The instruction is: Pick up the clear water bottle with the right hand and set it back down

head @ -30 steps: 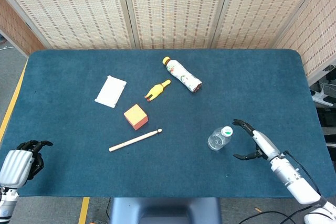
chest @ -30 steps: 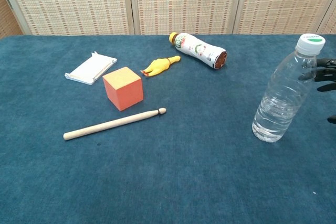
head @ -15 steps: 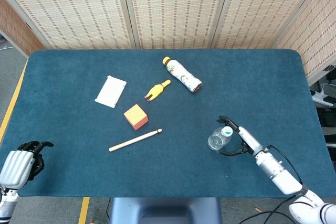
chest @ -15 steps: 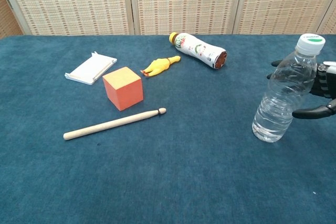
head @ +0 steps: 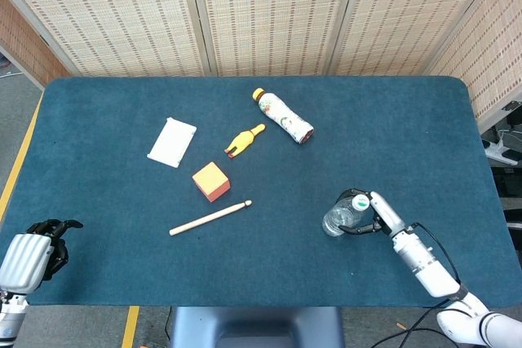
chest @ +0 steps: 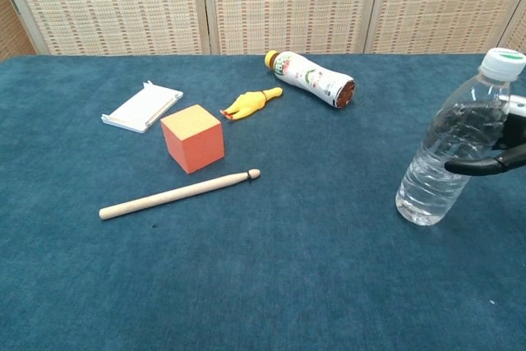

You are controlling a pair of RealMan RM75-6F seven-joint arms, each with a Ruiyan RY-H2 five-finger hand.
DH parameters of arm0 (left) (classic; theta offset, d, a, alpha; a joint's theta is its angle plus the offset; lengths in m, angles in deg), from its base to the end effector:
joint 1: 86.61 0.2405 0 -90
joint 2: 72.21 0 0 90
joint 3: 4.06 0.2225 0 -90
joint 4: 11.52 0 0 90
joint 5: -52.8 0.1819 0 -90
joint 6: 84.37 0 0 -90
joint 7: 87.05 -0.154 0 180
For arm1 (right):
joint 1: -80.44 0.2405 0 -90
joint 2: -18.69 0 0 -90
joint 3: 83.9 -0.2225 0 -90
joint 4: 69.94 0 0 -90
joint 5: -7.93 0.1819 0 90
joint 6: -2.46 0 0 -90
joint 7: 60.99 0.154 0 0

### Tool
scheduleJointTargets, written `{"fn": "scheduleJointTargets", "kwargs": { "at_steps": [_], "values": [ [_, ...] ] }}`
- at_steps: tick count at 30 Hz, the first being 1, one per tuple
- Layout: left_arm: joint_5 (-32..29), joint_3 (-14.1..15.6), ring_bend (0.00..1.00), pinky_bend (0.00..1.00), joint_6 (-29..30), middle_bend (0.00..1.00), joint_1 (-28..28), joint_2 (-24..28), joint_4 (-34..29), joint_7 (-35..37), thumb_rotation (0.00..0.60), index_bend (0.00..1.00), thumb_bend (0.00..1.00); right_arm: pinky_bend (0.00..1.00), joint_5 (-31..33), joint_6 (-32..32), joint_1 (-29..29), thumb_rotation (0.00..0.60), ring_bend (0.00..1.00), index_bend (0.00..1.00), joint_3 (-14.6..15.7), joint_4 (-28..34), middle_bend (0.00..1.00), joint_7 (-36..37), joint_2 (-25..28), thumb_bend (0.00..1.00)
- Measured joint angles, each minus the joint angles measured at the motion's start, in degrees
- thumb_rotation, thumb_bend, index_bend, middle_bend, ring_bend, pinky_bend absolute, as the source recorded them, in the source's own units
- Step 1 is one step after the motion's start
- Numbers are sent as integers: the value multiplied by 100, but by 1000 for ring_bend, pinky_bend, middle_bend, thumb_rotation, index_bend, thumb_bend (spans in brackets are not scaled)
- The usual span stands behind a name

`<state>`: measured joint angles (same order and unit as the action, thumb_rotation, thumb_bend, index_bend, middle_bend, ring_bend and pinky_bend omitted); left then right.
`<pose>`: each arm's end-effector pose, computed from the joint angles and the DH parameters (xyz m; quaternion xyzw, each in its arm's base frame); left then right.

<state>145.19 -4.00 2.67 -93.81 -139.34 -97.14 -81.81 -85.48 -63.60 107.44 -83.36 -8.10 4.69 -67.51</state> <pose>-0.2648 0.1881 0.1551 -0.6322 -0.3651 -0.4203 0.5389 -0.2440 -0.2797 0.0422 0.5094 -0.6568 0.5179 0.2024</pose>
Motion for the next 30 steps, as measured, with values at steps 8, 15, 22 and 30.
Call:
{"fn": "scheduleJointTargets", "kwargs": {
  "at_steps": [8, 15, 22, 30],
  "values": [
    [11, 7, 341, 419, -19, 442, -9, 5, -19, -18, 600, 357, 456, 579, 101, -841, -171, 600, 608, 803, -345, -380, 696, -1846, -169, 348],
    [7, 10, 342, 419, -41, 450, -16, 1, -20, -33, 600, 357, 455, 583, 332, -1300, -284, 600, 609, 807, -683, -794, 697, -4830, -304, 351],
    [-32, 16, 343, 419, -104, 452, -26, 12, -28, -41, 600, 357, 457, 591, 421, -1276, -309, 600, 617, 813, -718, -762, 706, -6601, -289, 351],
    [-35, 15, 343, 419, -97, 453, -21, 16, -24, -17, 600, 357, 457, 591, 254, -891, -203, 600, 618, 813, -491, -109, 708, -4878, 203, 352]
  ]
}}
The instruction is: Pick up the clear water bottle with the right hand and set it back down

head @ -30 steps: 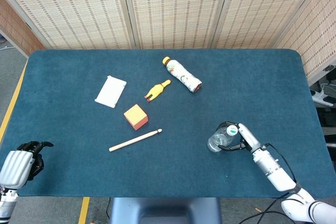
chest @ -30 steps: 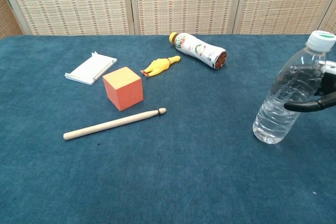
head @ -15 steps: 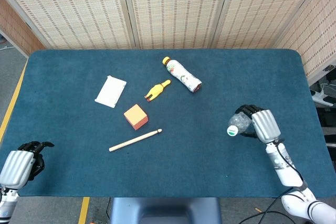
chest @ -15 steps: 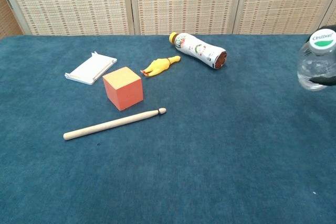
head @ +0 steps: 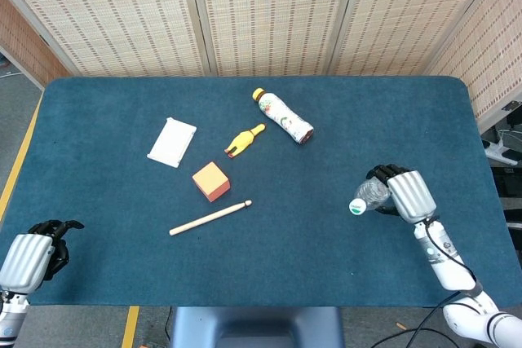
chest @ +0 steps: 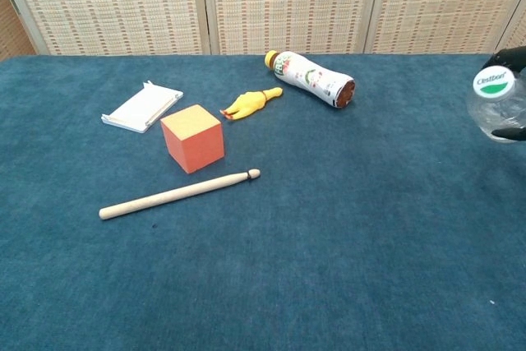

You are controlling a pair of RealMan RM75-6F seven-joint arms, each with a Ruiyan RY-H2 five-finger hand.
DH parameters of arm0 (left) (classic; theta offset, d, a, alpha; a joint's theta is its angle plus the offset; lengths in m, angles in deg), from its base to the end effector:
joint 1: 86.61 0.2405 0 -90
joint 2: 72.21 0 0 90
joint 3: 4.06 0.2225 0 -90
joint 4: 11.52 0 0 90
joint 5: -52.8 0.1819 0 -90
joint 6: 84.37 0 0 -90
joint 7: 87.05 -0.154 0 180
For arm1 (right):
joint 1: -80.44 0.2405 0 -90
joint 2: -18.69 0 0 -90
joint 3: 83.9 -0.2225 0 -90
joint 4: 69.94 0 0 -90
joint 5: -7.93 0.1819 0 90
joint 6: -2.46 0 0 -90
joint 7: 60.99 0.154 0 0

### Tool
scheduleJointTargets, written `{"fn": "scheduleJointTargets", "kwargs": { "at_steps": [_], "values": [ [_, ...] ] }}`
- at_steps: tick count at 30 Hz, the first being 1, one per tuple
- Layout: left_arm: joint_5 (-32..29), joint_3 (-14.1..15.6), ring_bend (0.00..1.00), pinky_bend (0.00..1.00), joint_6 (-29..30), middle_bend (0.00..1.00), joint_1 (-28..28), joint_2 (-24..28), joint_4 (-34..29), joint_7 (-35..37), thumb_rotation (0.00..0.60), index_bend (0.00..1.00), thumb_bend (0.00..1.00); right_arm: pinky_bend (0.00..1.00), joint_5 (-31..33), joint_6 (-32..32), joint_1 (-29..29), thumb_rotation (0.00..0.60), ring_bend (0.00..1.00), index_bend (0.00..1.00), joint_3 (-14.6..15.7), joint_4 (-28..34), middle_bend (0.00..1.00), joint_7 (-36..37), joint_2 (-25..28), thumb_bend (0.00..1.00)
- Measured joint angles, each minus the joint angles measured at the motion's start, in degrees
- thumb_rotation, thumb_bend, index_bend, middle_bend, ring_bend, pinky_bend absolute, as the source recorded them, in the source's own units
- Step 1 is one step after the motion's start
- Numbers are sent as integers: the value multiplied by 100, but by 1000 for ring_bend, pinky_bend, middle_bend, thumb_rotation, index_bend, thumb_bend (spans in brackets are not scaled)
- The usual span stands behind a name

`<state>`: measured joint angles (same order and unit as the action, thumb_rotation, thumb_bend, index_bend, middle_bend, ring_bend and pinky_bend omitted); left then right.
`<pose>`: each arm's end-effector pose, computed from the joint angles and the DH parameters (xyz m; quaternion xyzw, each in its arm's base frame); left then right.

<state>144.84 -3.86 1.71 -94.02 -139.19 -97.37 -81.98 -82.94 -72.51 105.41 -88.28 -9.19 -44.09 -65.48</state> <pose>-0.2659 0.1887 0.1533 -0.6349 -0.3701 -0.4137 0.5373 -0.2446 -0.2939 0.0921 0.6748 -0.3435 0.4572 0.4665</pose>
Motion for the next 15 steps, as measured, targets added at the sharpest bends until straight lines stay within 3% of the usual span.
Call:
{"fn": "scheduleJointTargets", "kwargs": {
  "at_steps": [7, 10, 15],
  "values": [
    [0, 12, 343, 419, -40, 453, -12, -11, -5, -46, 600, 357, 456, 592, -106, 299, 103, 600, 621, 813, 200, 446, 710, 4119, 447, 351],
    [-10, 10, 343, 419, -51, 453, -16, -9, -12, -55, 600, 357, 456, 594, -127, 568, 178, 600, 622, 813, 316, 741, 710, 5538, 776, 351],
    [-9, 9, 343, 419, -55, 454, -20, -2, -21, -55, 600, 357, 456, 597, -8, 787, 213, 600, 624, 820, 350, 847, 713, 6674, 949, 351]
  ]
}}
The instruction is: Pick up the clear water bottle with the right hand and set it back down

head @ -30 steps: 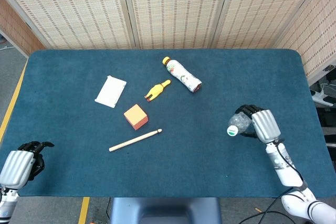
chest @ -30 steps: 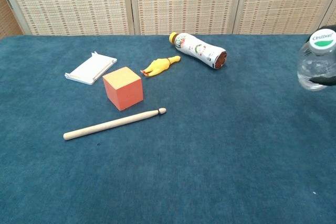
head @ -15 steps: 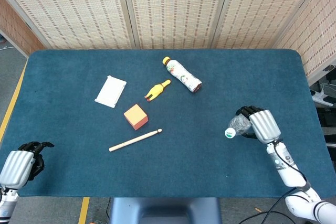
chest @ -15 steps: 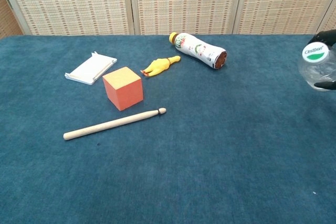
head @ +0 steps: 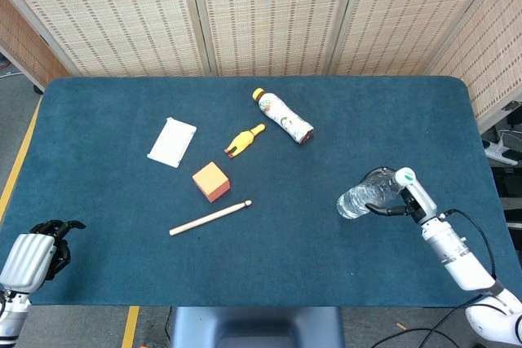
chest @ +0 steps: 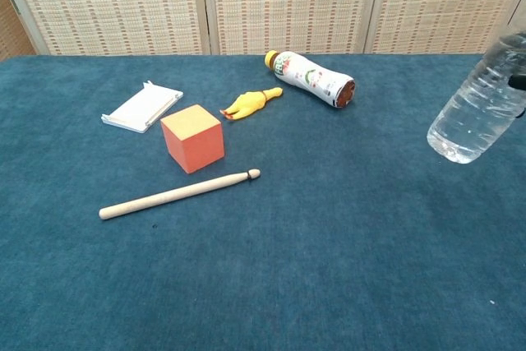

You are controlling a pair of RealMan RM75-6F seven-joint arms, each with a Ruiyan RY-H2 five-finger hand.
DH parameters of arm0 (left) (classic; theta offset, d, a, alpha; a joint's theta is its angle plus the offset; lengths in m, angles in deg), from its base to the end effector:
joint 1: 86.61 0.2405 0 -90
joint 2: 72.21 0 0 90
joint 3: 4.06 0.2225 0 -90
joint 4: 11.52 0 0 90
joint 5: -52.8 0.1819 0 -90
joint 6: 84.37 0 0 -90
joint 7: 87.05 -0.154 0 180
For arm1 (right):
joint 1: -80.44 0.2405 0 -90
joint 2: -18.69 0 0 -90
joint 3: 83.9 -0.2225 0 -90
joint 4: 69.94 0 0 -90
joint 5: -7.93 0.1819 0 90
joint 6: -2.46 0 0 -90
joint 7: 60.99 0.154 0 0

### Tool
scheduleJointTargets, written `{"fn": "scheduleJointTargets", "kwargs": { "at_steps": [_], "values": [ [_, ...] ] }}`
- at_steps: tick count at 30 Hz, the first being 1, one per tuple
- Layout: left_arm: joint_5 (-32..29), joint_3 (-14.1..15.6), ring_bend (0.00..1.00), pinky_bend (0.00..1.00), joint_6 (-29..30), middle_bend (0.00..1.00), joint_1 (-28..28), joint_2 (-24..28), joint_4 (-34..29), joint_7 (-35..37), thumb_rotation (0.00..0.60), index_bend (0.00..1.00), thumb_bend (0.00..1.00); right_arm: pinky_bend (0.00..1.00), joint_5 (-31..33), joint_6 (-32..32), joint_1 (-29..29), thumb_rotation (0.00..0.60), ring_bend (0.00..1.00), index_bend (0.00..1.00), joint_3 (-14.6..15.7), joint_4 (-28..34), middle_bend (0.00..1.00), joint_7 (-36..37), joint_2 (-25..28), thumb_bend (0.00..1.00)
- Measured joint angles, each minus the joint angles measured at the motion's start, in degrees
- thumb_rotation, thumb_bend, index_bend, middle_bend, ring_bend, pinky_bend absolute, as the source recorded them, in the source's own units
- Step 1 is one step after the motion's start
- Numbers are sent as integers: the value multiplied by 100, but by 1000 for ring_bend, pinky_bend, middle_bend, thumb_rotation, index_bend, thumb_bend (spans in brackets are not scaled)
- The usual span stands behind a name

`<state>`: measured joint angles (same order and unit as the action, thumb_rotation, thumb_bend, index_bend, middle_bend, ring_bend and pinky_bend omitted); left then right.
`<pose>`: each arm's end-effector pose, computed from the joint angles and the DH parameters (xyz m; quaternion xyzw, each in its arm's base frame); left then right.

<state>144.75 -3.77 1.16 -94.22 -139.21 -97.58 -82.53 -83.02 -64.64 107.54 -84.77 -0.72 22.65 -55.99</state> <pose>-0.2656 0.1893 0.1515 -0.6383 -0.3706 -0.4093 0.5364 -0.2495 -0.2909 0.1046 0.3973 -0.7050 0.5667 0.1546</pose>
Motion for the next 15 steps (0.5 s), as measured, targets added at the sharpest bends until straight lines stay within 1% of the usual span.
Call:
{"fn": "scheduleJointTargets", "kwargs": {
  "at_steps": [3, 6, 9, 12, 13, 15],
  "values": [
    [6, 0, 343, 419, 13, 453, 4, 0, 2, 2, 600, 357, 456, 597, 186, 10, -28, 600, 626, 822, -52, -21, 714, -35, -39, 353],
    [11, 5, 342, 419, 28, 453, 13, 1, 2, 1, 600, 357, 456, 597, 388, -83, -74, 600, 628, 825, -127, -98, 717, -642, -153, 355],
    [33, 27, 343, 419, 51, 454, 32, -1, 2, 0, 600, 357, 456, 597, 556, -283, -124, 600, 629, 826, -214, -263, 717, -1823, -342, 356],
    [23, 5, 343, 419, 21, 454, 4, 1, 0, 3, 600, 357, 456, 597, 677, -601, -175, 600, 629, 829, -312, -568, 720, -3555, -621, 356],
    [22, 4, 343, 419, 22, 454, 5, 1, -4, 5, 600, 357, 456, 597, 714, -752, -194, 600, 629, 830, -352, -731, 721, -4343, -755, 356],
    [12, 0, 343, 419, 17, 454, 3, -1, 2, 14, 600, 357, 456, 597, 752, -951, -218, 600, 629, 831, -402, -966, 722, -5516, -936, 356]
  ]
}}
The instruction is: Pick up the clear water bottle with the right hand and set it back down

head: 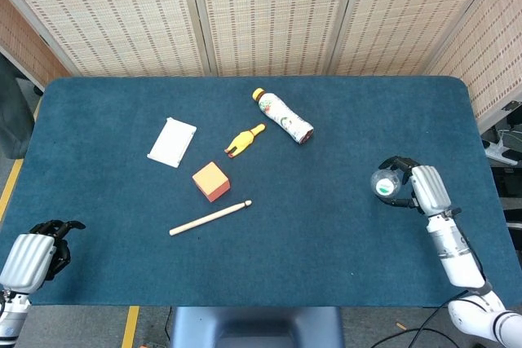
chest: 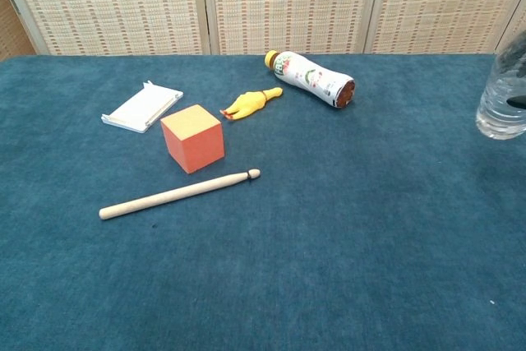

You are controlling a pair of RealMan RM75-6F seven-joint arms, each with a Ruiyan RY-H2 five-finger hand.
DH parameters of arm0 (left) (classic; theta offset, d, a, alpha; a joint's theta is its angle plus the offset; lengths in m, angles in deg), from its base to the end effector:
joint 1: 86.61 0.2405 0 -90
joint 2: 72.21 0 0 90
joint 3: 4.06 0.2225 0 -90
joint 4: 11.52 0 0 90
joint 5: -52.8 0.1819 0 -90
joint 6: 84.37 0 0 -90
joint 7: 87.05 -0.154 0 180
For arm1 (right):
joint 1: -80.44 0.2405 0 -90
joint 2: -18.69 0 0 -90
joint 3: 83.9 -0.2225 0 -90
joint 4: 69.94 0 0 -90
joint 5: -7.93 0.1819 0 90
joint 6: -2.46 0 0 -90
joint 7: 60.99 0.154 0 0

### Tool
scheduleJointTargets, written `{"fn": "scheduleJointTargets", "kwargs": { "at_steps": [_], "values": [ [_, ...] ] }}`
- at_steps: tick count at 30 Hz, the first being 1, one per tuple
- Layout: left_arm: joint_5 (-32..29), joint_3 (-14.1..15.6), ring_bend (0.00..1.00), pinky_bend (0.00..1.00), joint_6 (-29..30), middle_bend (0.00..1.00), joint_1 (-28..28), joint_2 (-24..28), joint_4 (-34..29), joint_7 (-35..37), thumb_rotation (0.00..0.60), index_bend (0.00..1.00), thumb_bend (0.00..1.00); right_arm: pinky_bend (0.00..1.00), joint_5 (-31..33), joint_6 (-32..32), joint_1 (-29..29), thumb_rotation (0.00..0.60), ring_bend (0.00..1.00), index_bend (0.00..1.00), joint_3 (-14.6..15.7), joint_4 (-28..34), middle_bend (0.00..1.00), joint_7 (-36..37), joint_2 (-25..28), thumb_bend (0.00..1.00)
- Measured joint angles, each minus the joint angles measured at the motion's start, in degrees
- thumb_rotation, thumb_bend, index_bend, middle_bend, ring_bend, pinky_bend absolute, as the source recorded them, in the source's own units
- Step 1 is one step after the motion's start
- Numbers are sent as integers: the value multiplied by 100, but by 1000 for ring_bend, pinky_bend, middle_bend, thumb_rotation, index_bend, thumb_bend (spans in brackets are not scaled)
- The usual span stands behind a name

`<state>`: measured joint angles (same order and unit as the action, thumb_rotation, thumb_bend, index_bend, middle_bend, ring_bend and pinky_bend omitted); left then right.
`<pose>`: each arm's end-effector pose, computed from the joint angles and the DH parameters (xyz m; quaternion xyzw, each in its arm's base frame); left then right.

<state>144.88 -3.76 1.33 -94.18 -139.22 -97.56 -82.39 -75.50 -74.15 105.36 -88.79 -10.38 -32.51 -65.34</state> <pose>-0.2653 0.1890 0.1517 -0.6379 -0.3703 -0.4110 0.5358 -0.2601 -0.3012 0.1120 0.5871 -0.4175 0.5131 0.4667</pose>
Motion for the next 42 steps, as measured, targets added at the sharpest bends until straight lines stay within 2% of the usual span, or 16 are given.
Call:
{"fn": "scheduleJointTargets", "kwargs": {
  "at_steps": [1, 4, 7, 10, 12, 15, 18, 22, 25, 29, 32, 35, 42],
  "values": [
    [0, 1, 343, 419, 6, 454, 3, -1, 3, 4, 600, 357, 455, 598, 18, -108, -14, 600, 629, 831, -27, -132, 722, -722, -105, 356],
    [-5, -2, 343, 419, -7, 454, -3, 5, -2, 6, 600, 357, 456, 598, 46, -273, -48, 600, 629, 832, -63, -341, 725, -2144, -290, 356],
    [4, 3, 342, 419, -1, 454, -1, 2, 1, -2, 600, 357, 456, 598, 54, -256, -73, 600, 629, 833, -45, -299, 725, -2993, -320, 356],
    [8, 4, 343, 419, -1, 453, -3, 0, 2, -9, 600, 357, 456, 598, 10, -93, -66, 600, 630, 833, 22, -27, 725, -3269, -182, 356],
    [8, 4, 343, 419, -2, 454, -3, -1, 2, -6, 600, 357, 456, 598, -47, 18, -49, 600, 630, 833, 73, 163, 725, -3159, -58, 356],
    [10, 10, 343, 419, 6, 454, 5, 0, -8, -17, 600, 357, 456, 598, -170, 178, -17, 600, 630, 832, 160, 447, 725, -2519, 153, 356],
    [3, 6, 343, 419, -3, 454, -1, 6, -15, -15, 600, 357, 456, 600, -289, 317, 11, 600, 631, 833, 238, 693, 725, -1305, 353, 357],
    [1, 3, 342, 419, -3, 454, -1, -2, -9, -17, 600, 357, 455, 602, -371, 447, 23, 600, 635, 832, 296, 907, 728, 1071, 537, 356],
    [4, 6, 343, 419, -7, 454, -3, -1, -10, -20, 600, 357, 455, 605, -355, 519, 15, 600, 639, 832, 301, 971, 730, 2565, 595, 356],
    [4, 12, 343, 419, -22, 454, -7, -8, -8, -32, 600, 357, 455, 607, -218, 616, -7, 600, 640, 833, 263, 991, 731, 3673, 593, 356],
    [8, 13, 343, 419, -29, 454, -13, -8, -2, -28, 600, 357, 456, 607, -55, 676, -25, 600, 640, 833, 200, 965, 731, 3865, 535, 356],
    [3, 11, 343, 419, -31, 454, -14, -9, 5, -13, 600, 357, 456, 607, 109, 710, -37, 600, 640, 833, 114, 915, 731, 3485, 432, 356],
    [-1, 9, 343, 419, -44, 454, -23, -12, 23, 14, 600, 357, 455, 607, 139, 619, -51, 600, 640, 833, -29, 1060, 732, 1133, 320, 356]
  ]
}}
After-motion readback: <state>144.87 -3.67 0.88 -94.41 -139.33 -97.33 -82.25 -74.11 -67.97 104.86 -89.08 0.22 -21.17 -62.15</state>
